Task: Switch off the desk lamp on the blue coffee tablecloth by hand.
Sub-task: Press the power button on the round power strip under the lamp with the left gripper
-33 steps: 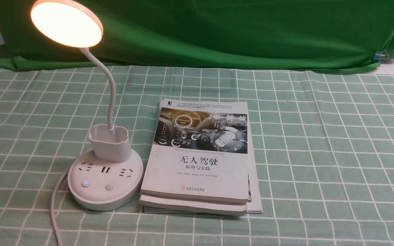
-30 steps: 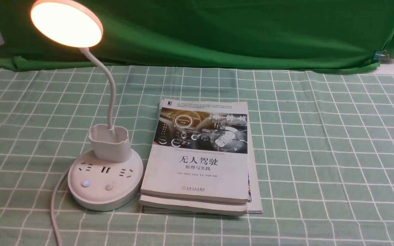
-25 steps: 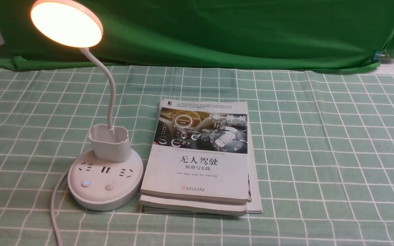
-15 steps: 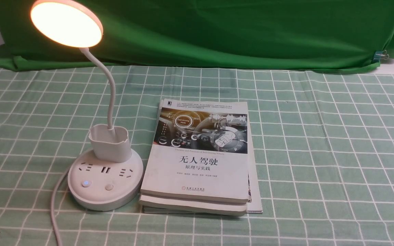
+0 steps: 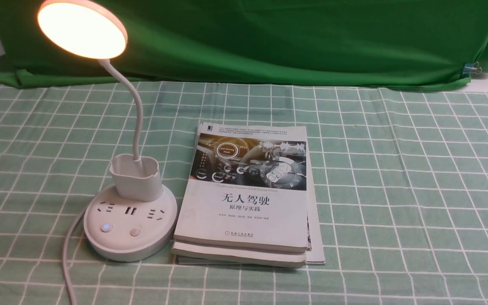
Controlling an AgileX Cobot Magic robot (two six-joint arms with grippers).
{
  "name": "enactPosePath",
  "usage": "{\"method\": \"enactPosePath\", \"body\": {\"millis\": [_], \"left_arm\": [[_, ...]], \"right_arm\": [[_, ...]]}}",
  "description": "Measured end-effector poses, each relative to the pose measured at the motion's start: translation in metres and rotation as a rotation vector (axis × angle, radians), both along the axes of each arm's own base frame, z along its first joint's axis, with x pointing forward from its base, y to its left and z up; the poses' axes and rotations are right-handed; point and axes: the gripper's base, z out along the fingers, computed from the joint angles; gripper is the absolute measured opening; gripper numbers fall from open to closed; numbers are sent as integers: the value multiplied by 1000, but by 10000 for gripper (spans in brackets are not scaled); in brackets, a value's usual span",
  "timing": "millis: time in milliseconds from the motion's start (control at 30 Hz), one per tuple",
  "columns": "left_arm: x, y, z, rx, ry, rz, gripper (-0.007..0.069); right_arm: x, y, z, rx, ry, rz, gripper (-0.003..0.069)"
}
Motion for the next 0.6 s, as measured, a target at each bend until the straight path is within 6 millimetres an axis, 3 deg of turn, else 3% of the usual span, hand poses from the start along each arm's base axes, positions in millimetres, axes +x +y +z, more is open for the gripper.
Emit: {"method": "enactPosePath", "body": {"millis": [233,400,467,600], "left_arm": [[-1,3,5,-9,-43,28,20],[6,-7,34,99,106,-80,22],[20,-12,56,205,289,-159,22],[51,-15,68,352,639,-295,22]], "right_arm": [[0,0,0,0,0,0,242],[0,0,0,0,0,0,242],[0,0,0,0,0,0,242],[0,0,0,0,0,0,242]]}}
